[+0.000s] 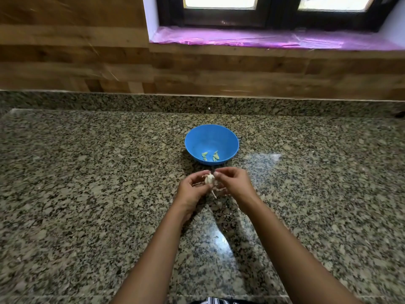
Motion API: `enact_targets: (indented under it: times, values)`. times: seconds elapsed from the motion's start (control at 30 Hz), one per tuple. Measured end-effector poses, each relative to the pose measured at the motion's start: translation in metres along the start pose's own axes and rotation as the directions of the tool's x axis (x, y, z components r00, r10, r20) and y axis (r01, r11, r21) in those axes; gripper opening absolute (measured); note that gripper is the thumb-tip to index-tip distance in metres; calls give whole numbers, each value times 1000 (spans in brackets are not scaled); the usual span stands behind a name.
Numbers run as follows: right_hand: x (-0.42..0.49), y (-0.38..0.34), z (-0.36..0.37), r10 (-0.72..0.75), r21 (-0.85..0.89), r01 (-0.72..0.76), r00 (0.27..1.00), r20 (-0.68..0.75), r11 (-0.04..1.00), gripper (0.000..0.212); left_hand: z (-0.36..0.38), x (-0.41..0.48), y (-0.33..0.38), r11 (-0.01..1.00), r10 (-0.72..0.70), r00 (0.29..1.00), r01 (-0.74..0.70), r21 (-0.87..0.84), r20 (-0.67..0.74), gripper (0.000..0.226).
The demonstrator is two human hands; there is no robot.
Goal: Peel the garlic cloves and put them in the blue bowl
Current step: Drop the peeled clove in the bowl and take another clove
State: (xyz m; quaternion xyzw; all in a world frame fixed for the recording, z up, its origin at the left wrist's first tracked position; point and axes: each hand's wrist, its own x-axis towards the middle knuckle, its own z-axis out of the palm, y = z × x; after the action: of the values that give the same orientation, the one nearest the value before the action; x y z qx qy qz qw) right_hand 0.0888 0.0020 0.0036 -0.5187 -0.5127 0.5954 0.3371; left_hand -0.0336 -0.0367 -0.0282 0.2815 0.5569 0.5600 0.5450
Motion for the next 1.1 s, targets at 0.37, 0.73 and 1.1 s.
enact_targets:
  times: [0.37,0.73,1.1]
  values:
    - [-13,-3,-10,11,290,-72,979,205,954,10,-1,-9,16,991,88,996,-87,-99,5,33]
    - [-20,-6,-14,34,487,-136,977,212,863,15,11,-17,21,973,230,973,-230,36,-5,29]
    - [-20,-7,-8,-46,427,-35,983,179,903,15,17,-20,21,625,450,888,-388,677,94,35]
